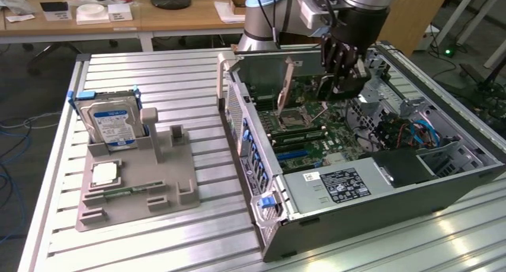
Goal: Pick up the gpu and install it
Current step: 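Insert the gpu into the slot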
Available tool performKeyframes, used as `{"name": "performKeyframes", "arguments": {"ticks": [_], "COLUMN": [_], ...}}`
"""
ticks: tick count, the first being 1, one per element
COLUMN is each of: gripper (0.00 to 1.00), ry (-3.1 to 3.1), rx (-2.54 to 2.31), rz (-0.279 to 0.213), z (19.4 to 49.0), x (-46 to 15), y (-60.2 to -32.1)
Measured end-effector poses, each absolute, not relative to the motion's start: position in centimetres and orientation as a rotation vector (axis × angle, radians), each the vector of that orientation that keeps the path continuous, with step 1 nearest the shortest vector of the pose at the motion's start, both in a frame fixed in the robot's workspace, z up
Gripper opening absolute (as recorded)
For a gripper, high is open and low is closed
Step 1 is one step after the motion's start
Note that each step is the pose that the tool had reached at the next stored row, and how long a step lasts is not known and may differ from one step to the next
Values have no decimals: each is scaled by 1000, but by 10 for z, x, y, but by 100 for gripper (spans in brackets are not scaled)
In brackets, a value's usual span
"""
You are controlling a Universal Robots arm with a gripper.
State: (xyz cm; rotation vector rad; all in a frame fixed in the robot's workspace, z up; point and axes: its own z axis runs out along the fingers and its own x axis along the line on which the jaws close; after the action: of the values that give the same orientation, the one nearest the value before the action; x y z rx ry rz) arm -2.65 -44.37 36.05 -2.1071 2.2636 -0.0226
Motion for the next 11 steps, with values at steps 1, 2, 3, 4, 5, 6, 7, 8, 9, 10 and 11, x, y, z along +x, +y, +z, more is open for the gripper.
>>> {"name": "performKeyframes", "arguments": {"ticks": [1, 2, 3, 4, 5, 6, 7, 8, 9, 10, 11], "gripper": [28, 28, 28, 28, 28, 28, 28, 28, 28, 28, 28], "ry": [2263, 2263, 2263, 2261, 2259, 2256, 2255, 2255, 2254, 2253, 2253], "rx": [-2107, -2106, -2106, -2105, -2102, -2100, -2098, -2098, -2097, -2096, -2096], "rz": [-22, -21, -20, -17, -11, -5, -1, -1, 1, 2, 3], "z": [360, 360, 360, 360, 359, 359, 359, 359, 358, 358, 357], "x": [-27, -27, -27, -26, -26, -26, -27, -27, -27, -27, -26], "y": [-444, -444, -444, -444, -444, -444, -444, -444, -444, -444, -444]}}
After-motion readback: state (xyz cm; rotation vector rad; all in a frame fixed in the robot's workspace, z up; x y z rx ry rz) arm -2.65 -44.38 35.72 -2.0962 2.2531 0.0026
